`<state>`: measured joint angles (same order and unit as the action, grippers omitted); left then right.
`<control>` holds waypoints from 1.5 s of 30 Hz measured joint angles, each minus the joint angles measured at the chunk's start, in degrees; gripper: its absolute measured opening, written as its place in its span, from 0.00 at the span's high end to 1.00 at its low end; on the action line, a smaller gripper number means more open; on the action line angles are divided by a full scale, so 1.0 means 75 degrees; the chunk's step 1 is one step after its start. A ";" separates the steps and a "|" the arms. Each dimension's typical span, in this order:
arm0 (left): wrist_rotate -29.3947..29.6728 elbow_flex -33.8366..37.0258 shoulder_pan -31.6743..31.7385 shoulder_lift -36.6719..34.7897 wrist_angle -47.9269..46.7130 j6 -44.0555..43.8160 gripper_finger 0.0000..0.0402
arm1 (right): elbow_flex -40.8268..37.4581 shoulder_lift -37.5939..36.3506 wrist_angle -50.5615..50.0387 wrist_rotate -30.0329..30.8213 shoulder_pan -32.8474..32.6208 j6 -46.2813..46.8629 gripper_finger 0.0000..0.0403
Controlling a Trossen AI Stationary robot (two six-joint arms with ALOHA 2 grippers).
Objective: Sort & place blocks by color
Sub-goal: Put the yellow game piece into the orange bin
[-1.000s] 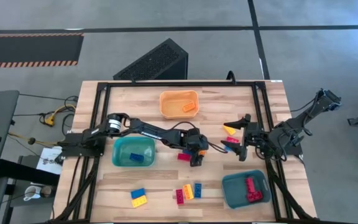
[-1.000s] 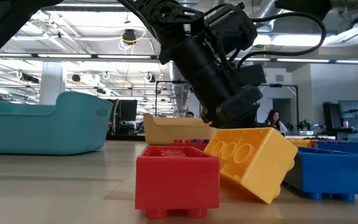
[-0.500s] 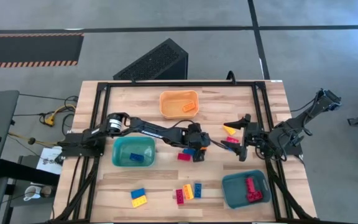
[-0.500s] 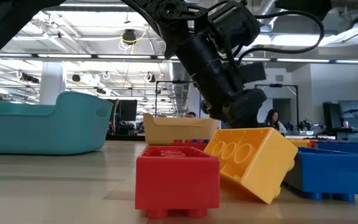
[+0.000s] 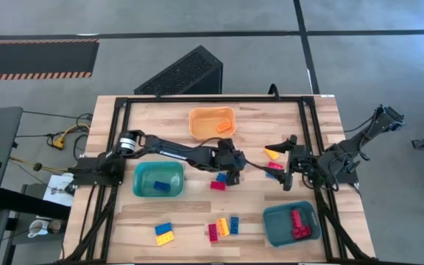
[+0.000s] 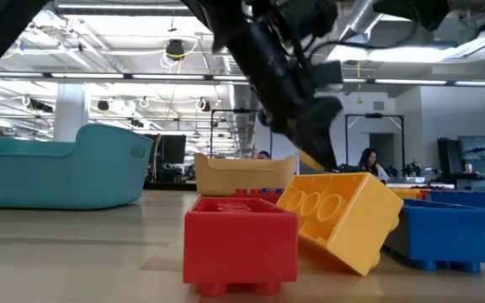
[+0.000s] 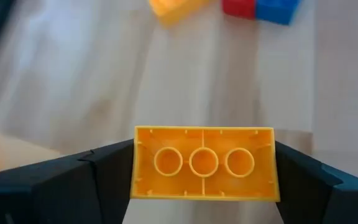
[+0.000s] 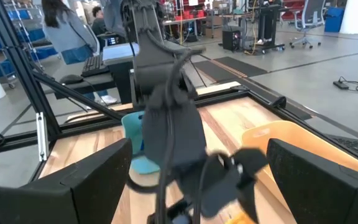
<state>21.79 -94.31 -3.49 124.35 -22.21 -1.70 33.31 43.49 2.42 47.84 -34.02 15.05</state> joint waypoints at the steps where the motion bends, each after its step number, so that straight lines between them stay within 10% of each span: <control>1: 0.0138 0.0078 0.0000 -0.0131 -0.0014 0.0033 0.30 | 0.0002 -0.0001 -0.0006 0.0002 0.0000 0.0000 0.02; 22: 0.0284 0.4001 0.0710 -0.2901 0.3689 0.0000 0.32 | 0.0001 -0.0001 0.0023 0.0000 0.0000 0.0000 0.02; 45: 0.0360 0.4098 0.2535 -0.3159 0.3350 -0.0934 0.31 | 0.0002 -0.0001 0.0020 0.0002 0.0000 0.0000 0.02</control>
<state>24.49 -63.57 15.53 100.66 2.92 -8.71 33.32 43.48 2.57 47.86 -34.02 15.05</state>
